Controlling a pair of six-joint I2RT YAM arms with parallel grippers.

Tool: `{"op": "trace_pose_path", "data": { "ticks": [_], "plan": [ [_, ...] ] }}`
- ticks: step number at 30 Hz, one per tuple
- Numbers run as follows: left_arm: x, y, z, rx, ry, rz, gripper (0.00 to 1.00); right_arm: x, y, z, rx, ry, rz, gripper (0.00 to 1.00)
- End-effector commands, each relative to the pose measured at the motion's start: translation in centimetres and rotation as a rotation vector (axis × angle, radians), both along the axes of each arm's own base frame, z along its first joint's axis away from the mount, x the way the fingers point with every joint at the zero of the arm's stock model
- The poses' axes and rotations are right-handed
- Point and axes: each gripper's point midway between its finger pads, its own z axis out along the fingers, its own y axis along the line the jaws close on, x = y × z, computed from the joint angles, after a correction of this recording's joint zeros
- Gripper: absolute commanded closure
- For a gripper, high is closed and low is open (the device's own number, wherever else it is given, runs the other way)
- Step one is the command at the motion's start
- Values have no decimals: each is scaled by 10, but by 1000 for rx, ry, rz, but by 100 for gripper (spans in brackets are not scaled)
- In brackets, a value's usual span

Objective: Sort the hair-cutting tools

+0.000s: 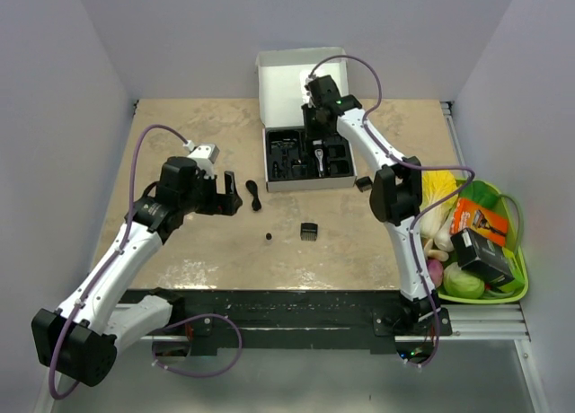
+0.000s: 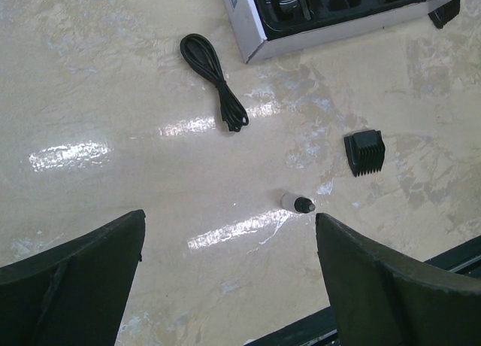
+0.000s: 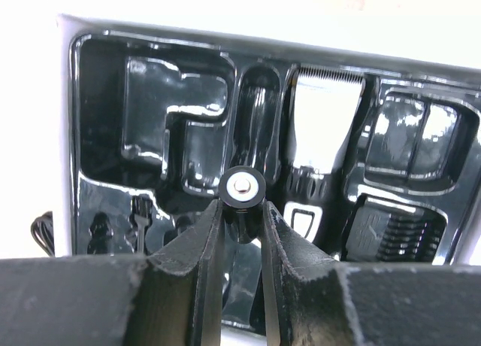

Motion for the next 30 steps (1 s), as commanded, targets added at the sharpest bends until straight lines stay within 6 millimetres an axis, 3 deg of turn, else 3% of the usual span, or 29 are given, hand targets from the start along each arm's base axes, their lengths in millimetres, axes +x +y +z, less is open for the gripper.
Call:
{"op": "trace_pose_path", "data": {
  "ticks": [1, 19, 23, 30],
  "plan": [
    [8, -6, 19, -21, -53, -20, 1, 10, 12, 10, 45, -35, 28, 100],
    [8, -5, 17, -14, -49, -17, 1, 22, 15, -2, 62, -38, 6, 100],
    [9, -5, 17, -14, -49, -17, 1, 20, 18, -7, 74, -20, 15, 88],
    [8, -5, 17, -13, -50, -19, 1, 18, 17, -13, 62, -5, 13, 78]
  ]
}}
